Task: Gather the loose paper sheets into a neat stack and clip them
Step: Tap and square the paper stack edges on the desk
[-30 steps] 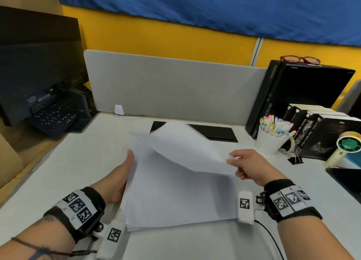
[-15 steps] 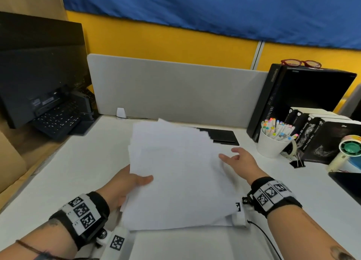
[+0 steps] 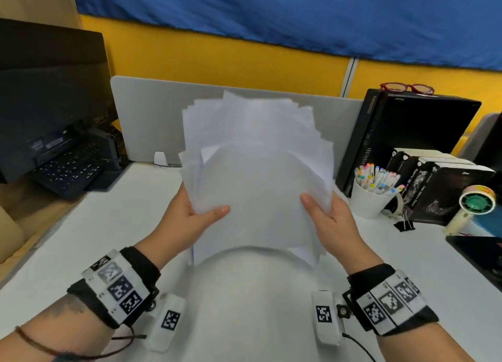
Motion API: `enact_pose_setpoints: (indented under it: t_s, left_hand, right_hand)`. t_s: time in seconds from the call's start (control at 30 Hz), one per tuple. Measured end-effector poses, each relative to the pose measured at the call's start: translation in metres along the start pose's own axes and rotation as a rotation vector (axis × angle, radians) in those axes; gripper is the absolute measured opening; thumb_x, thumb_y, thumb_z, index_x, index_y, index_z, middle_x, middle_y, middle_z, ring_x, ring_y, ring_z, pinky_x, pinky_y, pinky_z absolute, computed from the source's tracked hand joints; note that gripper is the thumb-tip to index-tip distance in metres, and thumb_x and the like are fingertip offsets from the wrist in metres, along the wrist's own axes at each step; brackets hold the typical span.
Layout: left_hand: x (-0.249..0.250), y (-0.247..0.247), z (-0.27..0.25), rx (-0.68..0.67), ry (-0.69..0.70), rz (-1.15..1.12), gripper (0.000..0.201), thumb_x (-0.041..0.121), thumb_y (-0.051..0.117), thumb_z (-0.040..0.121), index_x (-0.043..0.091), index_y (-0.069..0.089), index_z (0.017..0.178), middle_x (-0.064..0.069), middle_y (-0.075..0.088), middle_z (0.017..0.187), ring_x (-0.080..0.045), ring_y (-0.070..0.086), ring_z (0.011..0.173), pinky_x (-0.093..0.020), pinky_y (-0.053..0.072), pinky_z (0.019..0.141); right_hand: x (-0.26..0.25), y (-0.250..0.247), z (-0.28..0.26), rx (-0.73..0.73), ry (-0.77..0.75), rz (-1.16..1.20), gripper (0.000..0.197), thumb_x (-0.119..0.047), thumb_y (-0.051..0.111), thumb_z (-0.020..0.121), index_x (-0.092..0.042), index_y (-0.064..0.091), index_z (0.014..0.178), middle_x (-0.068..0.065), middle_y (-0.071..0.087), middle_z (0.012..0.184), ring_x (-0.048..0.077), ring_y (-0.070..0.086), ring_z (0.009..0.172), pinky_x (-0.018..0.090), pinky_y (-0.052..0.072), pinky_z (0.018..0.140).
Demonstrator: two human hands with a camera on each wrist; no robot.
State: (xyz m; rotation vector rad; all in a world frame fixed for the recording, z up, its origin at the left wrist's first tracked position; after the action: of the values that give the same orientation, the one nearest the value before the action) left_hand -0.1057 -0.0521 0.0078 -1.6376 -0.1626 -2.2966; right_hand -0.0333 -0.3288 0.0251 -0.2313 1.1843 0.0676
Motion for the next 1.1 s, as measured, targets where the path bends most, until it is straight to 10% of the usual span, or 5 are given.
enact_pose_setpoints:
  t_s: [0.17,0.37,0.6,0.9,1.1]
  left_hand:
    - [0.012,-0.008,0.0,0.014,0.09,-0.133,0.082,0.034,0.09,0.066,0.016,0.057,0.139,-0.005,0.071,0.129,-0.023,0.069,0.119,-0.046,0.059,0.097]
    - [0.012,-0.015,0.019,-0.009,-0.004,-0.309,0.102,0.054,0.093,0.062,0.019,0.048,0.147,-0.005,0.067,0.138,-0.026,0.066,0.125,-0.045,0.056,0.099]
    - [-0.016,-0.008,0.004,0.0,-0.057,-0.111,0.074,0.039,0.096,0.047,0.026,0.072,0.116,0.004,0.079,0.114,-0.016,0.075,0.106,-0.038,0.061,0.087]
    - [0.004,-0.002,-0.001,-0.232,-0.115,-0.19,0.053,0.024,0.091,0.075,0.028,0.068,0.123,0.002,0.078,0.116,-0.02,0.074,0.11,-0.038,0.062,0.092]
    - [0.001,-0.004,-0.005,-0.096,-0.064,-0.372,0.056,0.055,0.091,0.06,0.033,0.077,0.111,-0.005,0.078,0.116,-0.023,0.075,0.106,-0.034,0.062,0.084]
  right_hand:
    - [-0.001,-0.011,-0.002,0.005,0.049,0.276,0.057,-0.015,0.08,0.078,-0.017,0.06,0.131,0.006,0.072,0.122,0.025,0.069,0.112,0.041,0.056,0.092]
    - [-0.005,-0.014,0.007,-0.026,0.129,0.244,0.048,-0.015,0.081,0.072,-0.011,0.07,0.118,0.009,0.076,0.11,0.03,0.072,0.103,0.039,0.058,0.084]
    - [0.01,-0.006,-0.003,0.06,0.122,0.221,0.025,-0.007,0.081,0.076,-0.018,0.075,0.098,0.004,0.079,0.098,0.026,0.075,0.093,0.041,0.06,0.082]
    - [0.007,-0.002,-0.008,0.069,0.127,0.196,0.034,-0.029,0.082,0.071,-0.028,0.07,0.103,-0.005,0.078,0.099,0.016,0.074,0.093,0.035,0.059,0.08]
    - [0.007,-0.003,-0.011,0.061,0.145,0.193,0.037,-0.017,0.085,0.07,-0.024,0.073,0.104,-0.001,0.078,0.102,0.019,0.074,0.096,0.042,0.059,0.085]
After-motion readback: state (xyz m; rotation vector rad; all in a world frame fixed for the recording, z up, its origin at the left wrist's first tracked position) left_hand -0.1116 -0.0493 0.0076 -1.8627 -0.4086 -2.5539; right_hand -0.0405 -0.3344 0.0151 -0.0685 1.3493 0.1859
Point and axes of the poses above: each hand's wrist, its own z-axis towards the middle knuckle, its own y-axis out of the palm, x = y × z, the point moved 1 cm from there along z, towards the middle knuckle
